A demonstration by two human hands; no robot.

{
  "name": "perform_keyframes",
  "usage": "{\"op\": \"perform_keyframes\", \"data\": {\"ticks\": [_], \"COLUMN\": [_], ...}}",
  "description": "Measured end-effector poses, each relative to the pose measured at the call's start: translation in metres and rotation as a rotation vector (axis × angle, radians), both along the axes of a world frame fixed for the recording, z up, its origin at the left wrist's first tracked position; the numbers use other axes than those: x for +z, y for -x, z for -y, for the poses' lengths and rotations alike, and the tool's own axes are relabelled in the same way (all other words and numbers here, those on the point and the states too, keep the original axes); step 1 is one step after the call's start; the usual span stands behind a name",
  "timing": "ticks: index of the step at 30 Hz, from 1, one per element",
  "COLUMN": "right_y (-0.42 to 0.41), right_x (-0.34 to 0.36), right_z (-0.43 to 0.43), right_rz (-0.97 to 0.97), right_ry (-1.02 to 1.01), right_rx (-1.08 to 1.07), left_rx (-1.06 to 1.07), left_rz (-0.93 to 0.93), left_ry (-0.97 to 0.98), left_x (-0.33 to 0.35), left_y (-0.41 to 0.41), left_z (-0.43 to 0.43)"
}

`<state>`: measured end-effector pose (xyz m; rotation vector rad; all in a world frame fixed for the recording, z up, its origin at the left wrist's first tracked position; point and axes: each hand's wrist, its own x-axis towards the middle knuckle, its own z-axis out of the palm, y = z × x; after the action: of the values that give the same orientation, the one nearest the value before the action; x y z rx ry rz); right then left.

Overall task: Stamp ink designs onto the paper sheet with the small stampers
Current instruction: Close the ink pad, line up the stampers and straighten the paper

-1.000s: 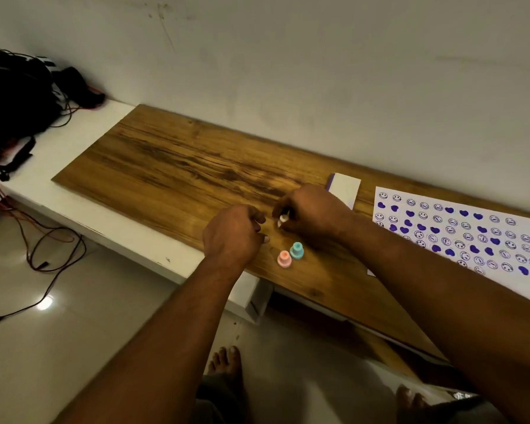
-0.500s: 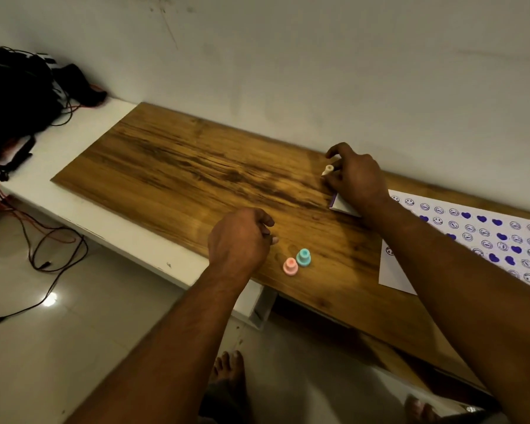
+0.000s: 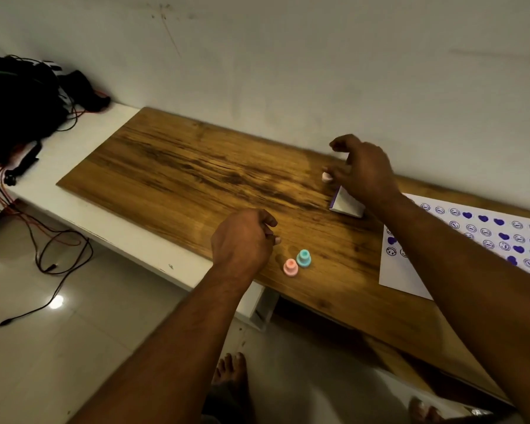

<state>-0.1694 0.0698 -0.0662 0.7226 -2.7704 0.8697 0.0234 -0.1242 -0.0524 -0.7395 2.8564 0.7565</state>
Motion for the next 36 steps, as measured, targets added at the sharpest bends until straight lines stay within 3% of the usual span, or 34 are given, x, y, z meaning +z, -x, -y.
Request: {"op": "perform_keyframes", "data": {"ticks": [3, 5, 8, 12, 23, 26, 29, 32, 36], "right_y": [-0.003, -0.009, -0.026, -0.059, -0.084, -0.08, -0.066, -0.051, -0.039], "right_x": [0.031, 0.051, 0.066, 0.043, 0.012, 0.007, 0.0, -0.007, -0.018], "right_z": [-0.008, -0.013, -0.014, -0.006, 0.007, 0.012, 0.017, 0.018, 0.017], "right_rz": [-0.104, -0.054, 0.136, 0.231, 0.214, 0.144, 0.047, 0.109, 0.015], "right_ry": [0.063, 0.015, -0.208, -0.475, -0.493, -0.45, -0.387, -0.284, -0.294], "right_rx": [0.059, 0.221, 0.534, 0.727, 0.82, 0.696, 0.373, 0.07, -0.085], "left_rx": [0.003, 0.006, 0.005, 0.031, 0.023, 0.032, 0.036, 0.039, 0.038], "left_rz": [-0.002, 0.007, 0.016, 0.013, 0.031, 0.035, 0.04, 0.032, 0.019], "left_ry": [-0.012, -0.014, -0.014, -0.014, 0.015, 0.009, 0.011, 0.019, 0.014], "left_x": [0.001, 0.002, 0.002, 0.005, 0.005, 0.004, 0.003, 0.003, 0.002], "left_y": [0.001, 0.0, -0.005, -0.006, 0.0, 0.001, 0.001, 0.0, -0.001], "left_z": [0.001, 0.002, 0.004, 0.005, -0.001, -0.001, 0.0, 0.0, 0.001]}}
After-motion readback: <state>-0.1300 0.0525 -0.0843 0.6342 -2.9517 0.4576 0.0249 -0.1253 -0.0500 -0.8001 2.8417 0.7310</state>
